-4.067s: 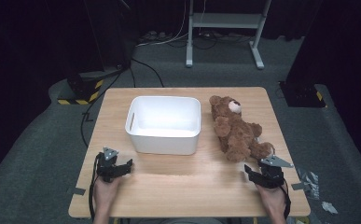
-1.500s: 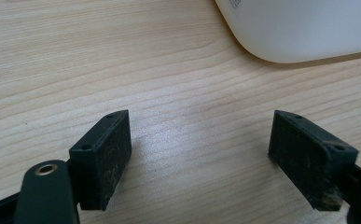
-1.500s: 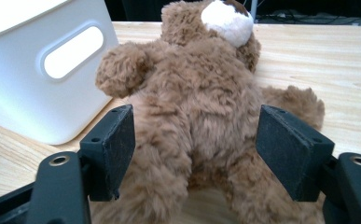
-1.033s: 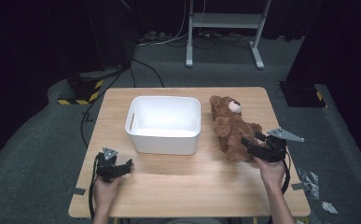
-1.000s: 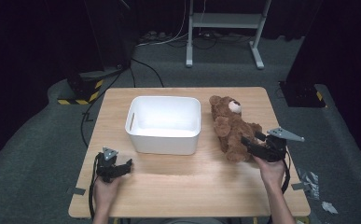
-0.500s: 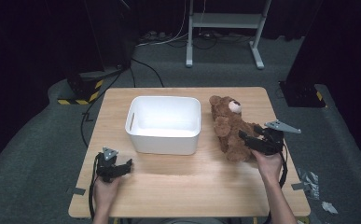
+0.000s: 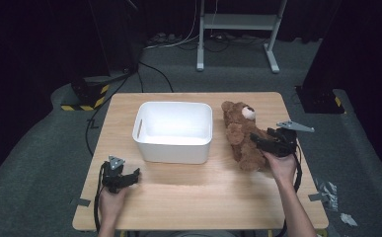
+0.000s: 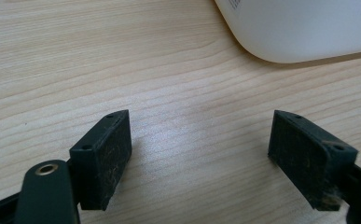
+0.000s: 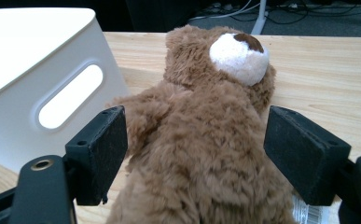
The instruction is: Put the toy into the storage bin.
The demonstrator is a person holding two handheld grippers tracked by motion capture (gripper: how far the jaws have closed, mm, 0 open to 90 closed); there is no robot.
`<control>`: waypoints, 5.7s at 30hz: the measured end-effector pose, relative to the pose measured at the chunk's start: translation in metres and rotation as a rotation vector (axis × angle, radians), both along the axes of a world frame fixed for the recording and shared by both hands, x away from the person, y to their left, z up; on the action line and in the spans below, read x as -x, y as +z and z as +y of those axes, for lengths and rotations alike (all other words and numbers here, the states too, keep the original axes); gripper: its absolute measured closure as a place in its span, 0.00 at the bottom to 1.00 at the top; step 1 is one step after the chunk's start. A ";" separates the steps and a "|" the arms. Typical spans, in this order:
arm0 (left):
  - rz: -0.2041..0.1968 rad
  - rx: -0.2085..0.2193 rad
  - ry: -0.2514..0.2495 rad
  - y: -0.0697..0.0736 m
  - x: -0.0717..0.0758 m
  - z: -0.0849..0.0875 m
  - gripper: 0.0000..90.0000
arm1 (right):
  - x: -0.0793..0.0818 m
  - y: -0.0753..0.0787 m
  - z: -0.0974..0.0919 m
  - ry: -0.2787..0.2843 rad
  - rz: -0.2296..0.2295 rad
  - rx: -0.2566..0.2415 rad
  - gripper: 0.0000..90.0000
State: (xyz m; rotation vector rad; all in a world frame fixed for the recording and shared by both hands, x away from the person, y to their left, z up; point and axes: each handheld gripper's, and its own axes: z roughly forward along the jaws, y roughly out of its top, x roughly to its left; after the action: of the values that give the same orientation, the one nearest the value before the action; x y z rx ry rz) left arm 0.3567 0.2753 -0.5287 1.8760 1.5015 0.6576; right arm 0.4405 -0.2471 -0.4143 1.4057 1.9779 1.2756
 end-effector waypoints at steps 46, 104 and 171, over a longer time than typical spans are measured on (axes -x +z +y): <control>-0.002 0.000 -0.002 0.000 0.000 0.000 0.24 | -0.079 -0.016 0.029 -0.022 0.151 0.105 0.26; 0.002 -0.003 -0.004 0.000 0.000 0.000 0.24 | -0.064 -0.018 0.011 0.085 0.155 0.007 0.89; 0.001 -0.003 -0.003 0.000 0.000 0.000 0.24 | 0.027 0.111 0.055 0.397 -0.194 -0.195 0.92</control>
State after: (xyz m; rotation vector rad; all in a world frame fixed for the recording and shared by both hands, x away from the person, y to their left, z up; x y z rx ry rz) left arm 0.3565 0.2751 -0.5285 1.8806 1.4989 0.6583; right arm 0.4135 -0.1921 -0.3035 0.9467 2.1073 1.7450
